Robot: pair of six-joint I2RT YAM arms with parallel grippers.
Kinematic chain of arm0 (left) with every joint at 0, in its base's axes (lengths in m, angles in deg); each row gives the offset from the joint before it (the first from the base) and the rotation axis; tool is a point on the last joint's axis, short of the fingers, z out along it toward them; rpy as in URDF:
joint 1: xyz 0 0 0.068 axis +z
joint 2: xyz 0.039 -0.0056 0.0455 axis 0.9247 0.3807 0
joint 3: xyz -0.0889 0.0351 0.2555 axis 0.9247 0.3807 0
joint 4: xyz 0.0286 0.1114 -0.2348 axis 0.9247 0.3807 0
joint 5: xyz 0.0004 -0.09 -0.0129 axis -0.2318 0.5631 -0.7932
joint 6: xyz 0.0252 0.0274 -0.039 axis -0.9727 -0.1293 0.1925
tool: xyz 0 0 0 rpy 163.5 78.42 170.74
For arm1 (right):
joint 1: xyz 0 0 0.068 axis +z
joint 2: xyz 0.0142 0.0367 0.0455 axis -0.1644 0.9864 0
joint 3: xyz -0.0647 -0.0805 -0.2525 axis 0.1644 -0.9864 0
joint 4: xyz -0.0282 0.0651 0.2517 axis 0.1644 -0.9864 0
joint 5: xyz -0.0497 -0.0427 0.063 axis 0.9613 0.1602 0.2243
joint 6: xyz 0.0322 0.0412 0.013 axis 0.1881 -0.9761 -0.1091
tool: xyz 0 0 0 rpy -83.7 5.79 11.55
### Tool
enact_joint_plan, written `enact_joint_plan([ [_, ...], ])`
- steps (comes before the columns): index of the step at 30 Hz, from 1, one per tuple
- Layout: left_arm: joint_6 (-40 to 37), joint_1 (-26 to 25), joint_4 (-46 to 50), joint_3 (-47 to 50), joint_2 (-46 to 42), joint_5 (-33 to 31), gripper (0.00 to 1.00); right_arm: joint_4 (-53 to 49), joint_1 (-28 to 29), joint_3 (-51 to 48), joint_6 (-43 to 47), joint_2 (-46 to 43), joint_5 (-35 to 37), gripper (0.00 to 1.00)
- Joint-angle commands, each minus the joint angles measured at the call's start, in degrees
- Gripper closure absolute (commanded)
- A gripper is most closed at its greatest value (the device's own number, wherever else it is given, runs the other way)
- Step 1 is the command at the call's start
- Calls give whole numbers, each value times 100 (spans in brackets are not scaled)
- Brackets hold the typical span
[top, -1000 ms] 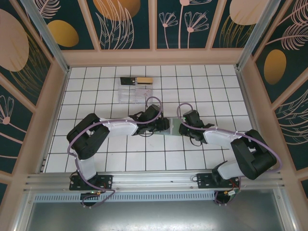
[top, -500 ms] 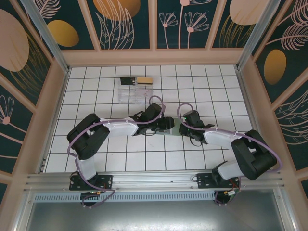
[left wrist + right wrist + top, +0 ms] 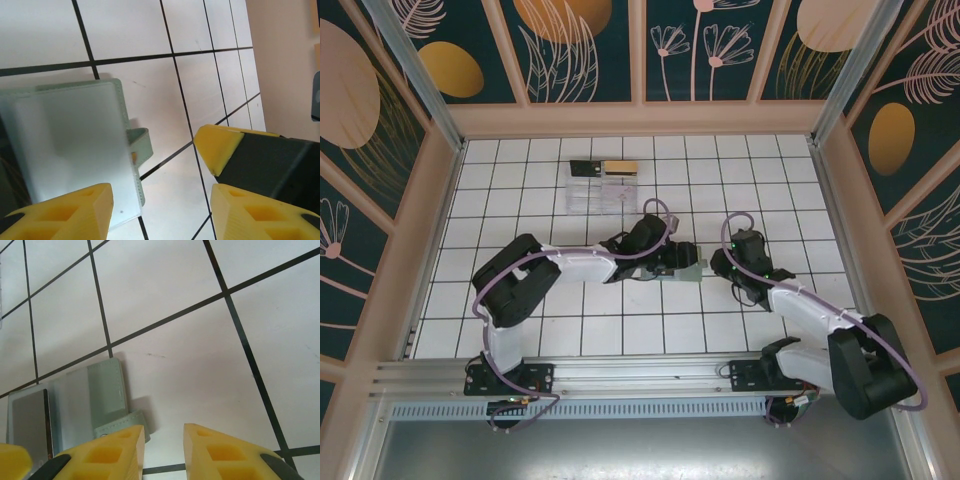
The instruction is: Take the credit cards out of the card holder
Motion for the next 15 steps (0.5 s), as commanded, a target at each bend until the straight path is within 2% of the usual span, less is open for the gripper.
enact_joint_plan([
  [1, 75, -48, -89, -169, 41, 33, 45, -58, -63, -81, -97, -123, -160, 71],
  [6, -443, -44, 813, -206, -466, -837, 46, 105, -84, -72, 13, -239, -531, 71],
  [8, -630, -39, 1138, -163, -691, -1231, 49, 228, -78, -23, 59, -277, -780, 72],
  [10, -789, -21, 1436, -111, -845, -1641, 57, 367, -66, 41, 124, -316, -1024, 74],
  [15, -867, 148, 1672, 316, -1112, -2090, 93, 805, 120, 230, 199, -225, -1482, 78],
])
